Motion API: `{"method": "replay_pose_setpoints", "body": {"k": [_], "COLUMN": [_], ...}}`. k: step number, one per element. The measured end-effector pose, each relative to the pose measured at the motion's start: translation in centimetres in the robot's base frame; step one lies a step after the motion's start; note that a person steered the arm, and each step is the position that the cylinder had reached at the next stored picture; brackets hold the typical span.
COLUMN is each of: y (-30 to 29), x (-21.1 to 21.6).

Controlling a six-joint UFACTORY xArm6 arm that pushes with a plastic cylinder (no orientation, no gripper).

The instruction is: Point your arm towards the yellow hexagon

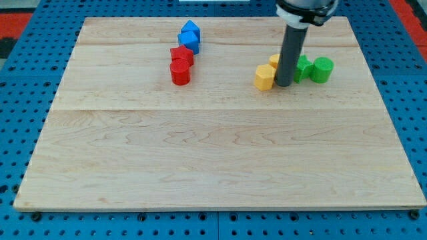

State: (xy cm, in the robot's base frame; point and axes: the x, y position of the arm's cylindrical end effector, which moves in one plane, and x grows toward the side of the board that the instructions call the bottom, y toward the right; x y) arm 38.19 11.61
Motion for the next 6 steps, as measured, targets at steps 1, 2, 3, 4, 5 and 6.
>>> {"method": "replay_pose_setpoints", "body": {"k": [1,2,3,4,5,6], "y": [-0.6,-0.7,-1.5,-3.5,-4.7,-4.7], "x": [0.2,0.8,2.2,2.7,1.0,-0.1]}}
